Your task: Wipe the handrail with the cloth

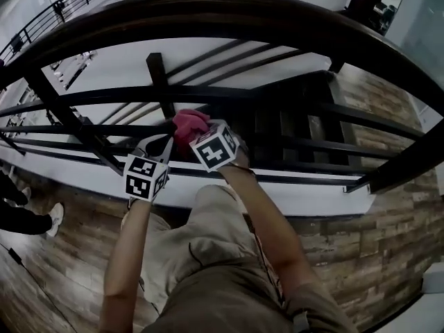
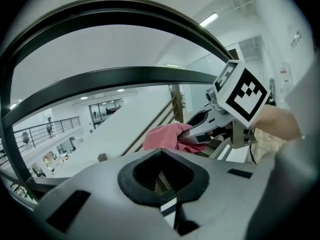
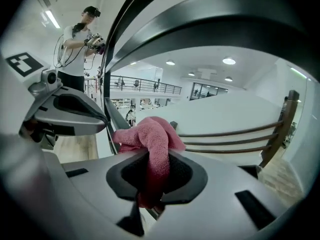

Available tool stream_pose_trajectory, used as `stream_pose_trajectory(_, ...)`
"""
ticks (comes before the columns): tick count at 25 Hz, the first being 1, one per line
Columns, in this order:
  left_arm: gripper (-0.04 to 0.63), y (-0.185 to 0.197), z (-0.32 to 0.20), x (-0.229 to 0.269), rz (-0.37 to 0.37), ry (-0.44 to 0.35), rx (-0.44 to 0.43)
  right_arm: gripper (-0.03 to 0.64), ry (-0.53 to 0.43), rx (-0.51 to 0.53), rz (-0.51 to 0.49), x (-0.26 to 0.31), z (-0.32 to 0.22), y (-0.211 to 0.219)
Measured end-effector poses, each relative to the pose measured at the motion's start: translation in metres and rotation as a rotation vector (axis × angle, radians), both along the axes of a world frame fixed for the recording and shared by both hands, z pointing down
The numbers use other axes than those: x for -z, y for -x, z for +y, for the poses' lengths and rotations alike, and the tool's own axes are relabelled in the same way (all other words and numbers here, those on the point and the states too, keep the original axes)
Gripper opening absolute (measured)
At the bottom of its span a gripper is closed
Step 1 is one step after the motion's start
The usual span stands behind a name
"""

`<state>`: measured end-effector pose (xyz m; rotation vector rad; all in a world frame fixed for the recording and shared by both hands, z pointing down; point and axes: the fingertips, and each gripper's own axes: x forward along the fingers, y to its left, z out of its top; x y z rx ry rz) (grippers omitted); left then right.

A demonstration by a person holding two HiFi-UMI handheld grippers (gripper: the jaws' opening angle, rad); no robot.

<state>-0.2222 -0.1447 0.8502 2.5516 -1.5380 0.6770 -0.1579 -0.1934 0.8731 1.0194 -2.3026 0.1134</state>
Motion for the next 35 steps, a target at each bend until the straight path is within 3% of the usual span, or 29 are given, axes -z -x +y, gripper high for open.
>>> stream_pose_trajectory(6,0.017,-0.026,-0.003,0.012,-0.007,-0.057,-0.078,0.071,-0.049,-0.029,0.014,0.010,-0.002,-0.013)
stream_pose_trajectory(9,0.017,-0.052,-0.011,0.003,-0.003,-0.038,-0.109,0.071,-0.064,-0.072,0.033,0.005,-0.012,-0.047)
stream_pose_trajectory(13,0.017,-0.084,-0.006,-0.003,-0.016,-0.028,-0.156,0.071,-0.079,-0.188,0.098,0.002,-0.008,-0.128)
stream_pose_trajectory(21,0.017,-0.193,-0.004,0.000,-0.052,-0.047,-0.312,0.071,-0.068,-0.420,0.055,-0.003,-0.003,-0.282)
stream_pose_trajectory(29,0.017,-0.313,0.000,0.018,-0.053,-0.055,-0.443,0.071,-0.069,-0.589,0.019,-0.005,0.003,-0.408)
stream_pose_trajectory(35,0.017,-0.386,0.013,0.022,-0.070,-0.062,-0.538,0.071,-0.079,-0.823,0.004,-0.001,0.011,-0.565)
